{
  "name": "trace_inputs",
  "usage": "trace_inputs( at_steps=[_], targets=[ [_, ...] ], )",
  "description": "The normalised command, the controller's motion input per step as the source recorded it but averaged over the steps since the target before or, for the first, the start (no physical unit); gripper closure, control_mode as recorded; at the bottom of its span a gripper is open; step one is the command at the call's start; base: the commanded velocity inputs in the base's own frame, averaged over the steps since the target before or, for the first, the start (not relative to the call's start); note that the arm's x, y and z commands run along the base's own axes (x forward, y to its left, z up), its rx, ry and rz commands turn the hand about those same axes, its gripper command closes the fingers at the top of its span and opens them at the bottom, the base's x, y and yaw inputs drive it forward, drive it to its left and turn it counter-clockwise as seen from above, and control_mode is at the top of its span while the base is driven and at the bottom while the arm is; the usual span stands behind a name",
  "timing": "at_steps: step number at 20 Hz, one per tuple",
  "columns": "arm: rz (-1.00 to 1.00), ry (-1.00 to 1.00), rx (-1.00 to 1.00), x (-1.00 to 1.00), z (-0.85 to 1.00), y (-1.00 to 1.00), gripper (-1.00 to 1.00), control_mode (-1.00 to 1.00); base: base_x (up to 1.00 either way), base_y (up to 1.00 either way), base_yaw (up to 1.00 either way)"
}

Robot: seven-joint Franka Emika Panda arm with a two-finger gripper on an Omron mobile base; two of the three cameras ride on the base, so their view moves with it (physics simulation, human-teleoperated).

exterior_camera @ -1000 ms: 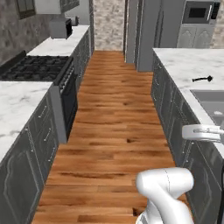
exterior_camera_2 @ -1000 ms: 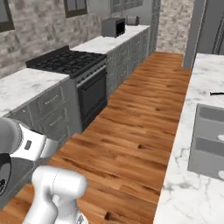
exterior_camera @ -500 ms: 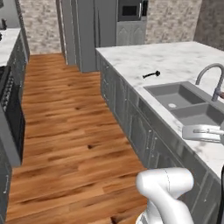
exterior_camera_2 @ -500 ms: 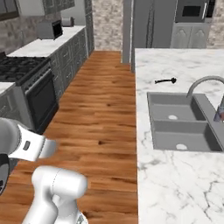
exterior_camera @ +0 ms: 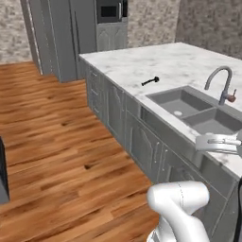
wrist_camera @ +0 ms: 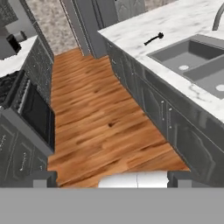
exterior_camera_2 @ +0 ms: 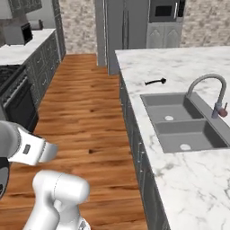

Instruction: Grab the spray bottle from the cabinet, then place it next to the cutting board for sanitizing. Then grab the dish brush from the countertop next to the sink and place it next to the cutting board.

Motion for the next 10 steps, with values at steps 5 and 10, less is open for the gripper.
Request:
trace_inputs(
  at_steps=[5,10],
  targets=[
    [0.0,0.0,0.0,0.0,0.0,0.0,-1.0,1.0,0.21,0.94,-0.3],
    [0.0,0.0,0.0,0.0,0.0,0.0,-1.0,1.0,0.59,0.56,-0.31]
  ],
)
